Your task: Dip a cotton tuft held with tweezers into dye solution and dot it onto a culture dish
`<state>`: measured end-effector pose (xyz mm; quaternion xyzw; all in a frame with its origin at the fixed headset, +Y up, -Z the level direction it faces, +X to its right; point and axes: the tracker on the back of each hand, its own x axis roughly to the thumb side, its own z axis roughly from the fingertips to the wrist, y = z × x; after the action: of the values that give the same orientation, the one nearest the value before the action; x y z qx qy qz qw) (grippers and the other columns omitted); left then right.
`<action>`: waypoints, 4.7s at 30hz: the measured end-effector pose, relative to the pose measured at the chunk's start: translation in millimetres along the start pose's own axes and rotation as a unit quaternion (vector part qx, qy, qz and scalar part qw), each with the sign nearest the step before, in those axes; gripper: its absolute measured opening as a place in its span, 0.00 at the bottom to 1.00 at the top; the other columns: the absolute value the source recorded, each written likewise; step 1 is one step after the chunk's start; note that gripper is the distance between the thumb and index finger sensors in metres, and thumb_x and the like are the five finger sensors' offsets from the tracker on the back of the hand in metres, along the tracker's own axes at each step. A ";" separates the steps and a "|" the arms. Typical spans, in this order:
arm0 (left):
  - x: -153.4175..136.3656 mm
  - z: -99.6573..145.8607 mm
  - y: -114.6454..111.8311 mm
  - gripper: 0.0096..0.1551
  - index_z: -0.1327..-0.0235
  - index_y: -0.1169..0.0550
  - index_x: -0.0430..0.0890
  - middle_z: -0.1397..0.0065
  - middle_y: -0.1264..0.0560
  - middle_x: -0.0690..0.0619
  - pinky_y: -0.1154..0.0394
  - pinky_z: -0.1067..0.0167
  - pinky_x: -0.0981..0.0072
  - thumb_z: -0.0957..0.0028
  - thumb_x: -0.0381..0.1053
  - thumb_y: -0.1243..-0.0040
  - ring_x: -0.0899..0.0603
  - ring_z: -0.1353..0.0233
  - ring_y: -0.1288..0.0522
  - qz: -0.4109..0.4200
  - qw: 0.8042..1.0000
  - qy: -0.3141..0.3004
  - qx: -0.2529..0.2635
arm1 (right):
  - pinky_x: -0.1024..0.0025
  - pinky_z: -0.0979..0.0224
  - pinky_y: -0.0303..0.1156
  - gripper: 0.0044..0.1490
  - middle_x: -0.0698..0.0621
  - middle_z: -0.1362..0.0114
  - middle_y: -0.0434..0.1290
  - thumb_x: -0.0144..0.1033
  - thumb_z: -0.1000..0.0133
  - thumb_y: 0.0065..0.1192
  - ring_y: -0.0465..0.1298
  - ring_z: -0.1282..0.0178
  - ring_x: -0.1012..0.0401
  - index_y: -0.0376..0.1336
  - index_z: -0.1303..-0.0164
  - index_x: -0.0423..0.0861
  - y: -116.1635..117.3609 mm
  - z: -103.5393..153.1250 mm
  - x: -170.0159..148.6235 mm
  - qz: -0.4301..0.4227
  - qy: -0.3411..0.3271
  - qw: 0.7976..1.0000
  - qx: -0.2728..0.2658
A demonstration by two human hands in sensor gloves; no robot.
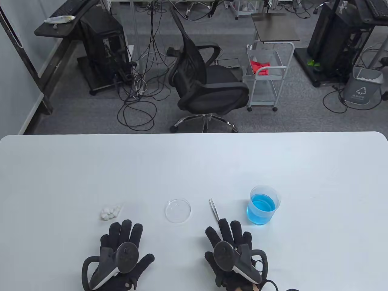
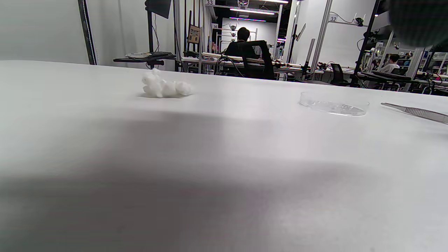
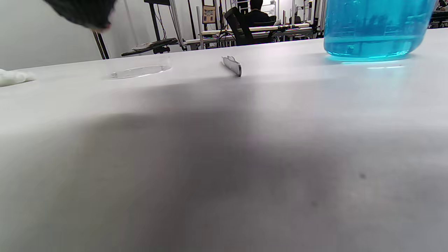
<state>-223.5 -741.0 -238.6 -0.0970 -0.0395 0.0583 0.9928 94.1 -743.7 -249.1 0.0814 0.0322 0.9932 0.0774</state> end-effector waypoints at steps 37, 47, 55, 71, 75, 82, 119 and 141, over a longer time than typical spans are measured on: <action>-2.3 -6.3 -1.9 0.57 0.20 0.65 0.63 0.16 0.71 0.57 0.60 0.22 0.39 0.52 0.84 0.58 0.37 0.14 0.70 0.008 1.000 0.007 -0.010 | 0.37 0.27 0.62 0.47 0.44 0.25 0.69 0.54 0.51 0.69 0.73 0.27 0.45 0.54 0.24 0.49 -25.0 -105.6 22.8 0.089 0.160 0.983 -0.008; -1.5 -7.3 -1.8 0.57 0.20 0.65 0.63 0.15 0.71 0.57 0.60 0.23 0.39 0.52 0.84 0.58 0.37 0.14 0.69 0.008 1.000 0.006 -0.012 | 0.38 0.28 0.63 0.43 0.46 0.31 0.75 0.56 0.52 0.70 0.77 0.31 0.47 0.61 0.28 0.50 -3.3 -130.3 15.5 0.127 0.206 0.969 0.040; -1.0 -8.3 -1.4 0.57 0.20 0.64 0.63 0.15 0.71 0.56 0.60 0.22 0.39 0.52 0.84 0.58 0.37 0.14 0.69 0.010 1.000 0.006 -0.014 | 0.38 0.28 0.63 0.38 0.47 0.34 0.75 0.56 0.52 0.70 0.76 0.32 0.47 0.64 0.32 0.52 3.5 -142.1 10.8 0.121 0.233 0.963 0.065; 0.0 -9.5 -0.9 0.57 0.19 0.64 0.62 0.15 0.70 0.56 0.60 0.22 0.39 0.52 0.84 0.59 0.37 0.14 0.69 0.010 1.000 0.003 -0.015 | 0.39 0.29 0.64 0.28 0.50 0.42 0.78 0.50 0.50 0.68 0.77 0.36 0.49 0.68 0.41 0.52 9.2 -138.9 11.9 0.119 0.239 0.963 0.027; 0.5 -10.0 -1.7 0.57 0.19 0.64 0.62 0.15 0.70 0.56 0.60 0.22 0.39 0.52 0.84 0.59 0.37 0.14 0.69 0.010 1.000 0.002 -0.017 | 0.38 0.28 0.63 0.28 0.50 0.41 0.78 0.48 0.50 0.67 0.76 0.34 0.49 0.67 0.41 0.51 7.9 -134.0 9.2 0.103 0.231 0.967 0.016; 1.4 -10.3 -1.9 0.57 0.19 0.64 0.62 0.15 0.70 0.56 0.60 0.22 0.39 0.52 0.84 0.59 0.37 0.14 0.69 0.010 1.000 0.002 -0.019 | 0.37 0.29 0.66 0.29 0.46 0.37 0.77 0.45 0.49 0.64 0.79 0.32 0.47 0.64 0.40 0.45 -9.0 -121.1 5.9 0.054 0.194 0.979 -0.021; 0.2 -8.6 -3.2 0.57 0.19 0.62 0.61 0.14 0.66 0.56 0.55 0.20 0.41 0.52 0.83 0.56 0.37 0.13 0.65 -0.019 0.999 0.036 -0.019 | 0.44 0.35 0.69 0.26 0.54 0.52 0.77 0.45 0.50 0.68 0.79 0.44 0.55 0.71 0.43 0.52 -40.2 -14.6 -1.9 -0.129 0.036 0.969 -0.206; -52.7 -61.1 64.2 0.57 0.18 0.53 0.61 0.13 0.52 0.56 0.34 0.23 0.42 0.53 0.75 0.38 0.32 0.16 0.35 -0.033 0.988 0.150 0.021 | 0.45 0.36 0.70 0.25 0.55 0.53 0.79 0.45 0.51 0.71 0.80 0.44 0.56 0.73 0.45 0.51 -33.3 -11.2 -5.0 -0.138 0.036 0.969 -0.200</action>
<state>-277.2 -696.4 -314.5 -0.0823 0.1078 0.0112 0.9907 102.1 -712.2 -263.4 0.0231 -0.1539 0.9613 0.2274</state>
